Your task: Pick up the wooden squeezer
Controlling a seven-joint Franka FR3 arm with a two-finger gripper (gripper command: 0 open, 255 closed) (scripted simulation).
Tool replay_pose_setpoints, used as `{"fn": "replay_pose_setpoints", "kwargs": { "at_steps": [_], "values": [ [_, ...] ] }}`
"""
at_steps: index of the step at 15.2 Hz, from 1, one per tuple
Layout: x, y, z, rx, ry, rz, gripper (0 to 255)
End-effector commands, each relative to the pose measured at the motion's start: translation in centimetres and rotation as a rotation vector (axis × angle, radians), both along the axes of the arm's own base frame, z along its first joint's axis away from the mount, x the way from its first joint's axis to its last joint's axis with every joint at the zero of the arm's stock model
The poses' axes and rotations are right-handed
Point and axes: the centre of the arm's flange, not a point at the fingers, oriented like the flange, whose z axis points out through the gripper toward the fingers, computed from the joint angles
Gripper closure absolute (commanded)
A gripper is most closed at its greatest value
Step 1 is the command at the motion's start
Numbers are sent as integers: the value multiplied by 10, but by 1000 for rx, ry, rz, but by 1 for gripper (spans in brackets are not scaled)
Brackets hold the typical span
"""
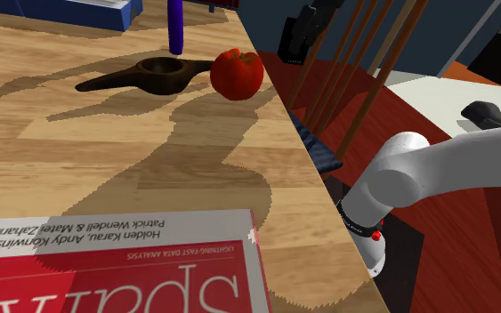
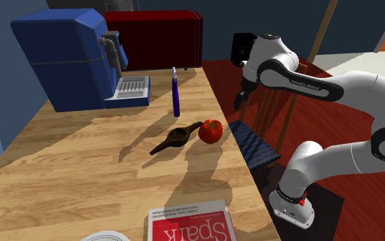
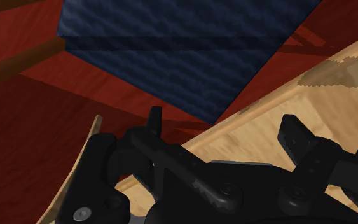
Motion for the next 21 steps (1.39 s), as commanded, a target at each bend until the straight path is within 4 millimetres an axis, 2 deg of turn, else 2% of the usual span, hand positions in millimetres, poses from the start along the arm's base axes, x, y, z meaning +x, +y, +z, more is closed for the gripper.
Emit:
{"fn": "replay_pose_setpoints", "kwargs": {
  "at_steps": [1, 11, 21],
  "values": [
    [0, 0, 0, 0, 0, 0, 0],
    [75, 107, 9, -5, 55, 220, 0],
    [126, 228, 14, -10, 111, 440, 0]
  ]
}}
